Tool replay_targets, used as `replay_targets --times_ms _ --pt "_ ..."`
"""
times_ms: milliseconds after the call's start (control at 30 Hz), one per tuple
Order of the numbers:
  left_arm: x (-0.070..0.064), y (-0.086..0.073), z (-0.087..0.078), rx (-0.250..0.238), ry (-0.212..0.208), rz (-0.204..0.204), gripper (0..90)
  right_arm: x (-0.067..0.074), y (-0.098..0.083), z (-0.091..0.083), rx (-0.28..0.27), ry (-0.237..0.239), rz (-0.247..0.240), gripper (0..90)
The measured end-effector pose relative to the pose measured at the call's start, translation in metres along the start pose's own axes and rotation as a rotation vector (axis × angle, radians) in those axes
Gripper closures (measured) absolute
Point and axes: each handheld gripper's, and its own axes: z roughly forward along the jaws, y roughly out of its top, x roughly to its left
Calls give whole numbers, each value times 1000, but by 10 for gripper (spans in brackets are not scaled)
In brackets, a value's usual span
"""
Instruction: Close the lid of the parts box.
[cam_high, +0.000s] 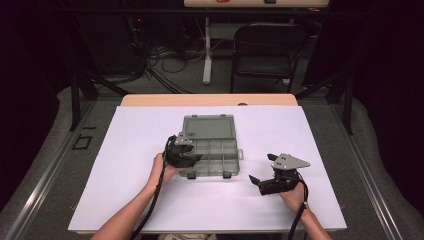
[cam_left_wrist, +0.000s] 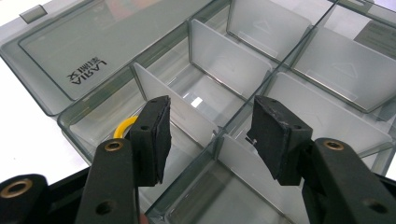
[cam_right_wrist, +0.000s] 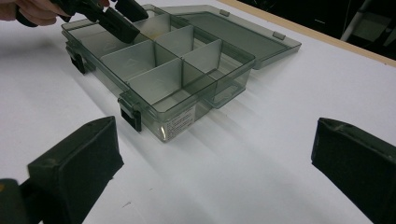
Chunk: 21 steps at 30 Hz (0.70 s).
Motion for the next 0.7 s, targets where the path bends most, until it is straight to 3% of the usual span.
replay_targets --times_ms 400,700 --pt "-6 -2 3 9 19 -4 482 -3 2 -2 -3 -7 22 2" --pt "-7 -2 3 12 26 -8 506 -12 13 9 4 1 43 0"
